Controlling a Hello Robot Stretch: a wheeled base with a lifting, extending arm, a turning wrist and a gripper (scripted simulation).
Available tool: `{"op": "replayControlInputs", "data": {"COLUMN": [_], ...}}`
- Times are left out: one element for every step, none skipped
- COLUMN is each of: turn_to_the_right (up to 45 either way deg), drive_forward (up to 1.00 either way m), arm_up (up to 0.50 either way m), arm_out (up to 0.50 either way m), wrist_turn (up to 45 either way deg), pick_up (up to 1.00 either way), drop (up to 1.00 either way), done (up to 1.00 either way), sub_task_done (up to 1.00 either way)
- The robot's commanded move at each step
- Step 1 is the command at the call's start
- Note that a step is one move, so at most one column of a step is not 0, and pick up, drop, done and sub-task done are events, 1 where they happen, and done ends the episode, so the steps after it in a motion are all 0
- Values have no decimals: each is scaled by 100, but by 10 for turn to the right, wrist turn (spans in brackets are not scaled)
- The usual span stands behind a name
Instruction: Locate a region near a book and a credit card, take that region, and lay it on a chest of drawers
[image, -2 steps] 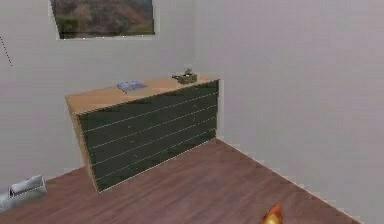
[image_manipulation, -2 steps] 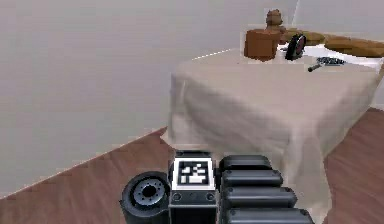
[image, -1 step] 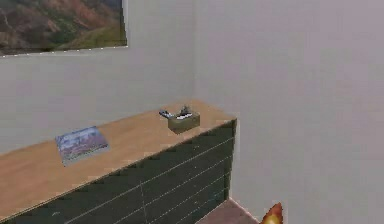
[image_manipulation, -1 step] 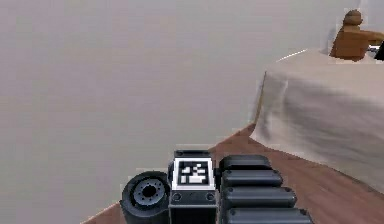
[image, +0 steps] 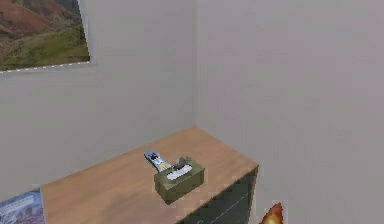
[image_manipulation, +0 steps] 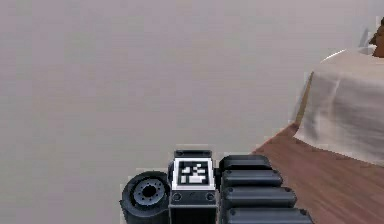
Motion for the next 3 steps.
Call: {"op": "replayControlInputs", "data": {"turn_to_the_right": [240,-210,-30], "drive_forward": [0,0,0], "arm_up": [0,0,0], "arm_out": [0,0,0], "wrist_turn": [0,0,0], "pick_up": [0,0,0], "drop": [0,0,0], "done": [0,0,0], "sub_task_done": [0,0,0]}}
